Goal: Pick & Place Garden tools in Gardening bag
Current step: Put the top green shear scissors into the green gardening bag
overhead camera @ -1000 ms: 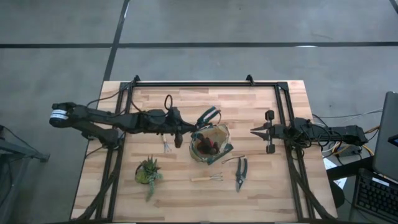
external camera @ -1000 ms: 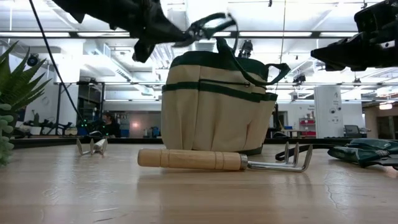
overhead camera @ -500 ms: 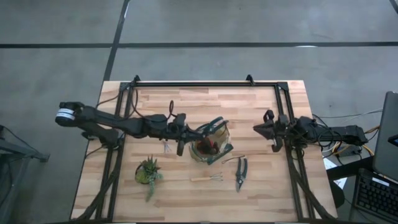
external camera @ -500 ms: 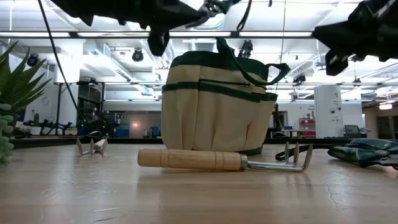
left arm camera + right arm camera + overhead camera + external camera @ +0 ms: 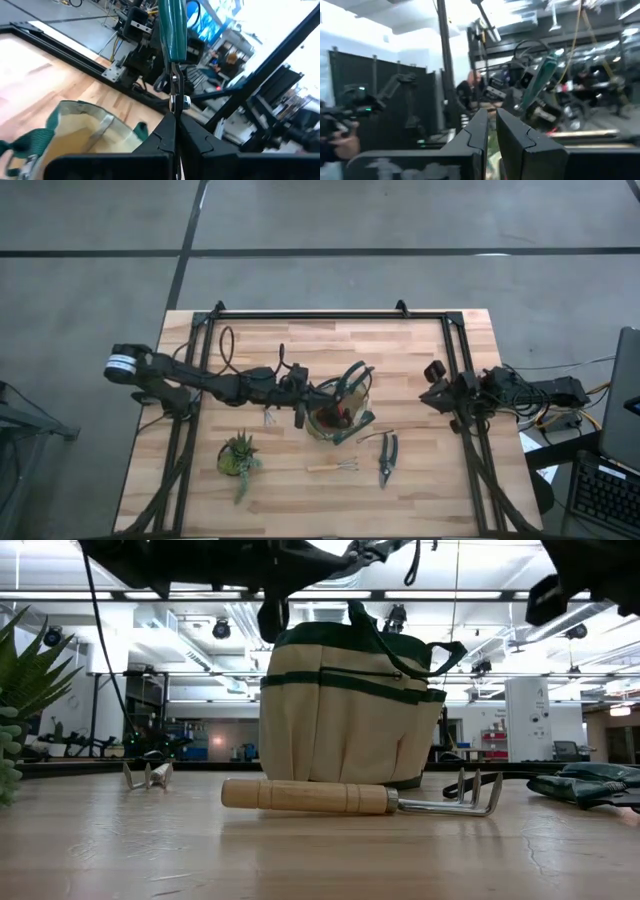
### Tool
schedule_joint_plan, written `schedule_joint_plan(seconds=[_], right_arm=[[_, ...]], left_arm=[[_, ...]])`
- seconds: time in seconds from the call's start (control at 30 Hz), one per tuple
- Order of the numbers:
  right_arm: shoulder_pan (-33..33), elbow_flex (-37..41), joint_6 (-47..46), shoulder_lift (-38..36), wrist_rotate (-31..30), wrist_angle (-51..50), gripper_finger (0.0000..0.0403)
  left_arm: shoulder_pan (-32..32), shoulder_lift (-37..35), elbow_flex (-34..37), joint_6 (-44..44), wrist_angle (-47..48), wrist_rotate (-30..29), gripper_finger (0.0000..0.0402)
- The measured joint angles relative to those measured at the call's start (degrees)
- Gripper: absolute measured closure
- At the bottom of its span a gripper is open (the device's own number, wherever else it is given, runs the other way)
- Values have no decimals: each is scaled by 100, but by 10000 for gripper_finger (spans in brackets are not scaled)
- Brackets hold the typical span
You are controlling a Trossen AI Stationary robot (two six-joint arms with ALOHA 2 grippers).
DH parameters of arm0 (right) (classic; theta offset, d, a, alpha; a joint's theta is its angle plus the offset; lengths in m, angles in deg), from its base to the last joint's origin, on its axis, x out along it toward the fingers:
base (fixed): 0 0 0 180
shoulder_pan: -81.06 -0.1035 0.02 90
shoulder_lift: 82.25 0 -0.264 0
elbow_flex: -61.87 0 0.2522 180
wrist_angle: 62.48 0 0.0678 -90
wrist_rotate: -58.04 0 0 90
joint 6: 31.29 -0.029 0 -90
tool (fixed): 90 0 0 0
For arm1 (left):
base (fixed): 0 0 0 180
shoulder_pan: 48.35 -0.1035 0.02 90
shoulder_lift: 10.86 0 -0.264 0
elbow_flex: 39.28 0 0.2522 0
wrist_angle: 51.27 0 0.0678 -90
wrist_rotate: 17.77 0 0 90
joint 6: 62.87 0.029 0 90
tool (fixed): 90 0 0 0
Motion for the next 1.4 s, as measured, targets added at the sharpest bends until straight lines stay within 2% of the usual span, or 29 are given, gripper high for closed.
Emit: schedule_joint_plan(seconds=[0.23,0.47,0.63,0.77,0.93,1.13,1.3,1.4], right_arm=[[-332,-216,632,609,-199,28,369],[-958,-1205,1483,1844,-384,-65,369],[-1324,-2379,1931,2627,-553,-1513,369],[-1629,-3254,2168,3422,-1532,-2682,369],[-2006,-4161,2602,4540,-3106,-3767,369],[-2559,-5025,3138,5625,-4676,-4141,369],[-2970,-5474,3875,6470,-6443,-4184,369],[-3006,-5718,4365,6976,-7028,-4192,369]], left_arm=[[11,8,-9,-301,-78,28,394],[11,23,-9,-547,-426,-24,392],[9,38,-9,-727,-513,-115,394],[11,38,-9,-784,-540,-9,390],[-9,38,-9,-843,-527,2,393],[-53,38,-9,-868,-525,-33,391],[-134,36,-9,-872,-526,-66,392],[-146,36,-9,-880,-573,-70,391]])
